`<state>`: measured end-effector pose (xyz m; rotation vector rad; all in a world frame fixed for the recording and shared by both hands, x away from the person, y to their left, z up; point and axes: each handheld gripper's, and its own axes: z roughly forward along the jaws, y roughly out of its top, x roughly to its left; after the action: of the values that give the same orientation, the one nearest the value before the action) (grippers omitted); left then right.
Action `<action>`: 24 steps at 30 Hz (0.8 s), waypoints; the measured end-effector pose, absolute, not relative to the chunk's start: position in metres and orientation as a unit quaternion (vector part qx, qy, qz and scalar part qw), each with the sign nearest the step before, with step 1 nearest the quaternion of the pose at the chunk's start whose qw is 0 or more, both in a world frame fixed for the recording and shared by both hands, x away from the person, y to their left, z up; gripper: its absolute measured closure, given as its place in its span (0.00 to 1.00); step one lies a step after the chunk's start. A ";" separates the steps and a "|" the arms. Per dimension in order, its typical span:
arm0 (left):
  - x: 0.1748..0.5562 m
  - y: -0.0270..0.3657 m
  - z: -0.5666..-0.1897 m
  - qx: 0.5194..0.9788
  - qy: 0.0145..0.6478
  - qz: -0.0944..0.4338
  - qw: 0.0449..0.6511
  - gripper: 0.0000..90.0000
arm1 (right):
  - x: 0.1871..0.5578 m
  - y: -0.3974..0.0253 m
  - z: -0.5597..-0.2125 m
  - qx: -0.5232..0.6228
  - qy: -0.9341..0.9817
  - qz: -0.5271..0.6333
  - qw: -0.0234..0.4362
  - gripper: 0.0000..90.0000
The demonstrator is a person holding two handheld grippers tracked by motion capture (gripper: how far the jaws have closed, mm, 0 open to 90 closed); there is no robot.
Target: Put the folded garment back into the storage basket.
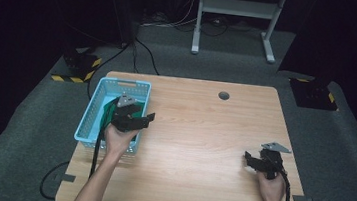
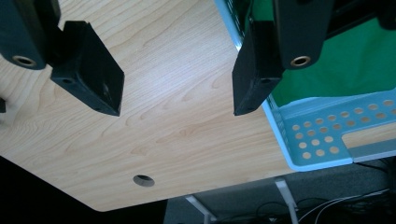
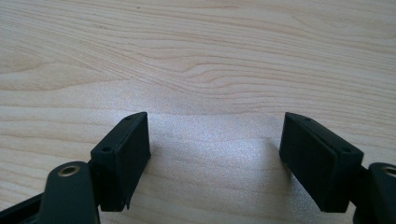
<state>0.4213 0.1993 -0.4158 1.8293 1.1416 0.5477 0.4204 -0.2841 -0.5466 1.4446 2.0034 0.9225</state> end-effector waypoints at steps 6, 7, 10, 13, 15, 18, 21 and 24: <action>0.422 0.192 -0.421 0.743 0.456 0.220 0.437 0.38 | 0.420 -0.284 -0.547 0.531 0.736 0.339 0.250 0.27; 0.422 0.192 -0.421 0.743 0.455 0.219 0.438 0.38 | 0.420 -0.284 -0.547 0.531 0.736 0.339 0.250 0.27; 0.422 0.190 -0.422 0.744 0.455 0.218 0.439 0.38 | 0.420 -0.284 -0.547 0.531 0.735 0.339 0.250 0.27; 0.421 0.190 -0.421 0.743 0.453 0.217 0.442 0.38 | 0.420 -0.284 -0.547 0.531 0.735 0.339 0.250 0.27; 0.420 0.189 -0.421 0.743 0.452 0.217 0.443 0.38 | 0.420 -0.284 -0.547 0.531 0.736 0.339 0.250 0.27; 0.419 0.188 -0.421 0.743 0.450 0.217 0.445 0.38 | 0.420 -0.284 -0.547 0.530 0.736 0.339 0.250 0.27; 0.418 0.186 -0.421 0.743 0.448 0.216 0.448 0.38 | 0.420 -0.284 -0.547 0.531 0.735 0.339 0.250 0.27; 0.417 0.185 -0.421 0.743 0.446 0.219 0.449 0.38 | 0.420 -0.284 -0.547 0.530 0.736 0.339 0.250 0.27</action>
<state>0.4166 0.1849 -0.4209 1.8375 1.1037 0.5411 0.4204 -0.2841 -0.5466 1.4444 2.0034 0.9224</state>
